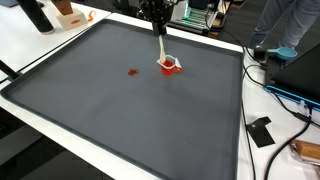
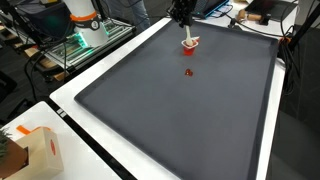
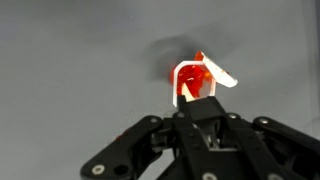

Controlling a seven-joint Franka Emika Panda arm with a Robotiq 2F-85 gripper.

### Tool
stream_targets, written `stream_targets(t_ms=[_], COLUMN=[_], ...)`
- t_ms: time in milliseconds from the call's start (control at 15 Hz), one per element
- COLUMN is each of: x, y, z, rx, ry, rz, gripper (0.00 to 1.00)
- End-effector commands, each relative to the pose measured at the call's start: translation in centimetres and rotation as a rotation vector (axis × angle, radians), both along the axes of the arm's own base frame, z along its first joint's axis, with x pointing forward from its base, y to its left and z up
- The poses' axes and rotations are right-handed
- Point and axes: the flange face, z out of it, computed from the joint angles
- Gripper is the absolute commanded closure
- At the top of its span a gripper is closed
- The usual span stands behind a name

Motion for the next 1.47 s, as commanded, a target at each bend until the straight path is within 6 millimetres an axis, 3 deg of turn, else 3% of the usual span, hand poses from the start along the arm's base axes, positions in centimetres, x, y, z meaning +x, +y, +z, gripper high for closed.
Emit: stream_targets(t_ms=[0, 1400], x=[-1.4, -2.6], y=[0.5, 3.8], z=[-0.3, -4.4], rx=[-0.011, -0.093], ry=[-0.022, -0.059], rz=[-0.065, -0.092], gripper=[0.94, 0.94])
